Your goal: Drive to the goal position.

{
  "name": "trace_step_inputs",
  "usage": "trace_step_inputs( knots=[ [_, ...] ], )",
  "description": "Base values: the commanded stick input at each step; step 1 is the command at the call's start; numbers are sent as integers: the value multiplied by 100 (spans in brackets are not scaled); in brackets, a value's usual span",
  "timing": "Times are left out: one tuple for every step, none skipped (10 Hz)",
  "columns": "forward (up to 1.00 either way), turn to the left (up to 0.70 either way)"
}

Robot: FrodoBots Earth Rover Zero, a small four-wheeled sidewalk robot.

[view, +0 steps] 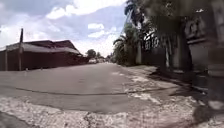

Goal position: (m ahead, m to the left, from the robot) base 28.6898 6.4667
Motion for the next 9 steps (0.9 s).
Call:
trace_step_inputs(
  knots=[
    [100,0],
    [100,0],
    [100,0],
    [100,0],
    [100,0],
    [100,0],
    [100,0],
    [100,0],
    [100,0]
  ],
)
